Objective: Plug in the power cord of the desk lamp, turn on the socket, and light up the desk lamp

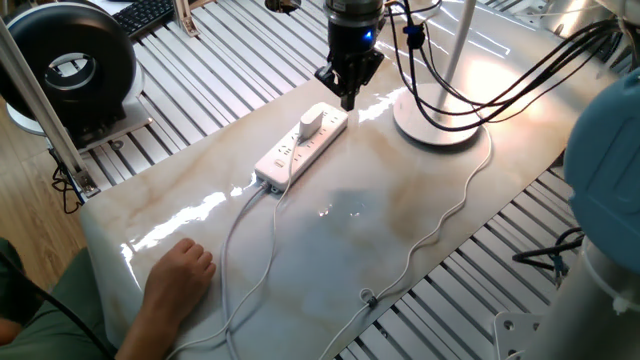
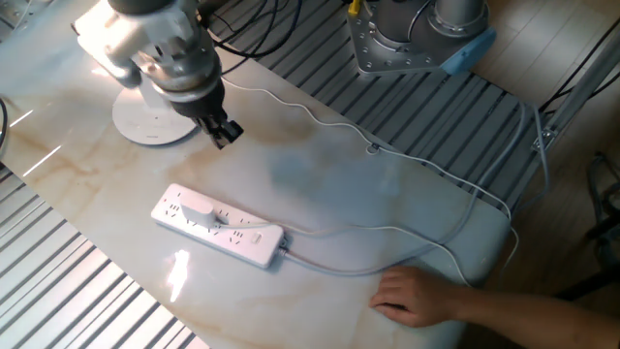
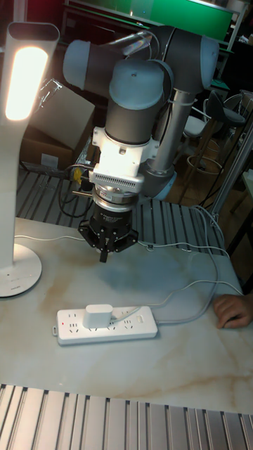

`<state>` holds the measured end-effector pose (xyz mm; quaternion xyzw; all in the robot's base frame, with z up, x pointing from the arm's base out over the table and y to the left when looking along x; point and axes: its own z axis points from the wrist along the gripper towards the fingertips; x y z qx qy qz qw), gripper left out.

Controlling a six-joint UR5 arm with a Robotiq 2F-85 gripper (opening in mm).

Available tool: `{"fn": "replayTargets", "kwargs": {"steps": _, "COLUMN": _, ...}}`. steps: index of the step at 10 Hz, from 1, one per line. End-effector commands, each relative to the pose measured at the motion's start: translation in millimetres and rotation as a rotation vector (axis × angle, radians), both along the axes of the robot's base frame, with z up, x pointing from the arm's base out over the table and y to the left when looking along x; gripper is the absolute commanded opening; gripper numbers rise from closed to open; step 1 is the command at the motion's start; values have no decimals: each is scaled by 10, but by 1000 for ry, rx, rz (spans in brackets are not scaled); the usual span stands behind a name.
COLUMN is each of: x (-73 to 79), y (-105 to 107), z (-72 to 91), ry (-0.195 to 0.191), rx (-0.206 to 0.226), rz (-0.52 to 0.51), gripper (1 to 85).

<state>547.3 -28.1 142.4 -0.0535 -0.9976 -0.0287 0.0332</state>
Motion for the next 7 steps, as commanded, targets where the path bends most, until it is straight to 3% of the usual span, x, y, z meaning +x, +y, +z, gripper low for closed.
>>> {"fn": "replayTargets", "kwargs": {"steps": 1, "x": 113, "y": 49, "z": 4, "ry": -39, "rx": 20, "rz": -27, "gripper": 10}}
{"fn": "replayTargets", "kwargs": {"steps": 2, "x": 144, "y": 95, "z": -2, "ry": -39, "rx": 40, "rz": -44, "gripper": 10}}
{"fn": "replayTargets", "kwargs": {"steps": 7, "x": 232, "y": 38, "z": -62, "ry": -36, "rx": 2, "rz": -23, "gripper": 10}}
